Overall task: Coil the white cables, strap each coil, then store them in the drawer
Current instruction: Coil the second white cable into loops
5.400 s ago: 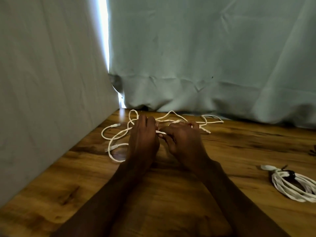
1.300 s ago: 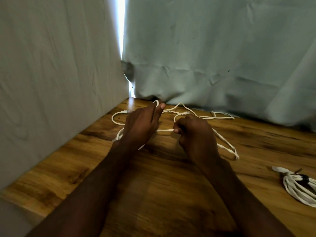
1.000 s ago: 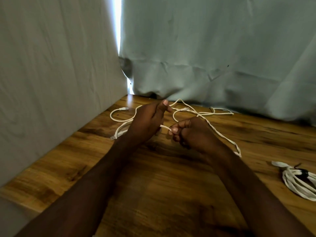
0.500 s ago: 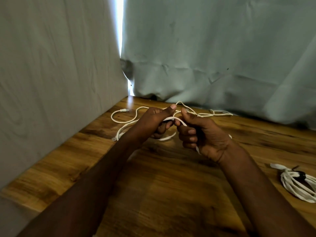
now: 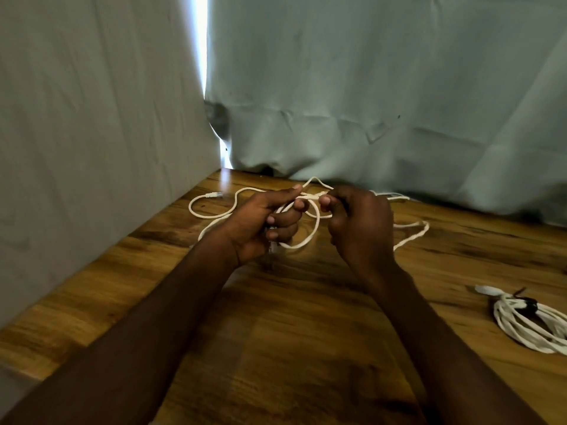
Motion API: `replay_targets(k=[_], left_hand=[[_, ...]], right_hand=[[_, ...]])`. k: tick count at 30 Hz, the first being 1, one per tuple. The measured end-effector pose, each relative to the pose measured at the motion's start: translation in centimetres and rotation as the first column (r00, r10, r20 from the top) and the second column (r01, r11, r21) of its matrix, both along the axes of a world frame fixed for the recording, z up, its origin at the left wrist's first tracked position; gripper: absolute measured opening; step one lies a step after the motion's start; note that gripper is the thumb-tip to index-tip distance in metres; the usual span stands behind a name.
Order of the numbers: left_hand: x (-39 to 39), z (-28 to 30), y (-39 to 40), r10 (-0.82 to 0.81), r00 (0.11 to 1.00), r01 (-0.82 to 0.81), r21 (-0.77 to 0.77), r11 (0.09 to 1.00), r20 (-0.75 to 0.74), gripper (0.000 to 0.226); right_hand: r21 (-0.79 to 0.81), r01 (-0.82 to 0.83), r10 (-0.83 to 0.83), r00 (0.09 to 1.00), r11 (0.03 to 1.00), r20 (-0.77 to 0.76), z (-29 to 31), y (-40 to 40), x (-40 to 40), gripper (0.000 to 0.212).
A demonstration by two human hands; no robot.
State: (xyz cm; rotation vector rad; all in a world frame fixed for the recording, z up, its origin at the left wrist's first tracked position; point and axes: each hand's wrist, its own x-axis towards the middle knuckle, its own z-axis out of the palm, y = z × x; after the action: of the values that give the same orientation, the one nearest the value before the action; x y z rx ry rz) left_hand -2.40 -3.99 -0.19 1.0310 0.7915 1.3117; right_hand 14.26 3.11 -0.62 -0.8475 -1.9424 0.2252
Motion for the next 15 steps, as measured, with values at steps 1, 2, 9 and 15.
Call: replay_targets(k=[1,2,9,15], left_hand=[[0.0,-0.1,0.1,-0.015,0.999,0.015,0.003,1.0,0.04,0.033],[-0.1,-0.2,0.2,-0.028,0.996,0.028,0.006,1.0,0.081,0.032],[-0.8,-0.2,0.4,-0.117,0.828,0.069,0.106,0.992,0.548,0.023],[-3.4,-1.0,0.6,-0.068,0.696,-0.043,0.136,0.99,0.715,0.031]], right_hand=[[-0.12,-0.048,0.044,0.998,0.992,-0.035,0.0,0.2,-0.2,0.029],[-0.227,-0.104,0.091,0.993,0.968,-0.068,0.0,0.4,-0.3,0.033],[-0.402,-0.492,0.375,0.864,0.772,-0.336,0.8,-0.1,0.3,0.019],[-0.07,-0.272,0.256,0.949,0.96,-0.183,-0.5,-1.2,-0.9,0.012]])
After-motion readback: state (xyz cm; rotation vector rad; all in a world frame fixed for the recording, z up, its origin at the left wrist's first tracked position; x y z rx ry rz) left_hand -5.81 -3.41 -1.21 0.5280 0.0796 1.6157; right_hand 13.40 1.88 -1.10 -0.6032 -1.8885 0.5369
